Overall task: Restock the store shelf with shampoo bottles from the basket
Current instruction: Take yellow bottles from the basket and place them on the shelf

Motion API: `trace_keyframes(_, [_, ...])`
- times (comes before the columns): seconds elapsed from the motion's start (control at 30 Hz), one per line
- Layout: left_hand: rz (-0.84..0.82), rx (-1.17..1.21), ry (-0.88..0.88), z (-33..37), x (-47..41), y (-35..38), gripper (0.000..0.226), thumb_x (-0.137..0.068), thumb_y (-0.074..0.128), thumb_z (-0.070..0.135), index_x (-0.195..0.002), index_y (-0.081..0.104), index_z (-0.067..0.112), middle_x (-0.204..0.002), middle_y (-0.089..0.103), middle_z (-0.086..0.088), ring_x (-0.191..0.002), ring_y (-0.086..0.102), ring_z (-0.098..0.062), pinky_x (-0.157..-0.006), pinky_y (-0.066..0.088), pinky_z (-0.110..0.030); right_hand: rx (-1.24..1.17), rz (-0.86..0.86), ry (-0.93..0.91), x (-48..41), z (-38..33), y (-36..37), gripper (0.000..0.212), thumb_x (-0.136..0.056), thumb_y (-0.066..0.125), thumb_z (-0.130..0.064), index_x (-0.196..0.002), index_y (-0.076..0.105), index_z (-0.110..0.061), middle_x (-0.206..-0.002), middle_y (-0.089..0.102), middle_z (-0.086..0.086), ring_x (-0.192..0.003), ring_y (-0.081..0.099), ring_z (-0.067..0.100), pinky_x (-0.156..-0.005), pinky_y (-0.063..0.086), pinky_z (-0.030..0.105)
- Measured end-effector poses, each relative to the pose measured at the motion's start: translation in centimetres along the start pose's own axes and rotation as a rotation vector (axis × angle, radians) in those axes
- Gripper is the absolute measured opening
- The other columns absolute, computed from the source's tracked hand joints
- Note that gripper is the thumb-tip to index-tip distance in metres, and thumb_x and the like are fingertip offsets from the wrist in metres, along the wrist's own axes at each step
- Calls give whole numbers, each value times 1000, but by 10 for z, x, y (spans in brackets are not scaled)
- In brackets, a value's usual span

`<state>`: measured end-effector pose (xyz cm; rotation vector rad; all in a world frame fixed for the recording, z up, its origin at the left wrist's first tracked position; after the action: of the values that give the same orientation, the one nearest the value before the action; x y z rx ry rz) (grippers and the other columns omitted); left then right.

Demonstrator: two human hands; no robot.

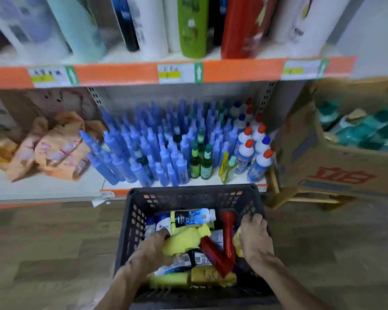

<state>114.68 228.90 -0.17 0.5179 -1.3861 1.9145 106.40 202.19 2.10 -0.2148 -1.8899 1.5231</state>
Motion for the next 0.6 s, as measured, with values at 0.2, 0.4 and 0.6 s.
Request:
trace_keyframes(0.2, [83,251,84,93,162,-165,45,-79,71,23,-120,53,27,-110,64,9,-81,59,6,-71,43,-8,-15,44,-138,61,-48,-240,33,-95,49,-18,-128,47,-12,-130,43,9,-123,45,28,-102,39,37])
trace_keyframes(0.4, [311,290,181,184,302,-369,52,-51,70,44,-99,49,44,-94,64,11,-95,65,-8,-82,47,-18,17,197,-243,140,-103,-490,47,-95,50,-20,-140,38,-15,-145,39,8,-132,39,29,-106,38,40])
trace_keyframes(0.6, [496,354,348,250,417,-531,52,-62,81,35,-108,62,21,-87,61,3,-79,57,-13,-58,39,-9,-89,367,-293,221,-142,-701,43,-91,58,-13,-132,45,-9,-138,48,13,-129,45,32,-103,37,37])
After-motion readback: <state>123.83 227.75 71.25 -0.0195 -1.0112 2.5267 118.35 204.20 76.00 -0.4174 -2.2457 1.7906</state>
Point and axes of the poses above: each hand's wrist, its own x-axis away from the middle knuckle, its own y-axis out of the palm, z = x × y, the point moved 10 cm from there along -x, towards the middle knuckle
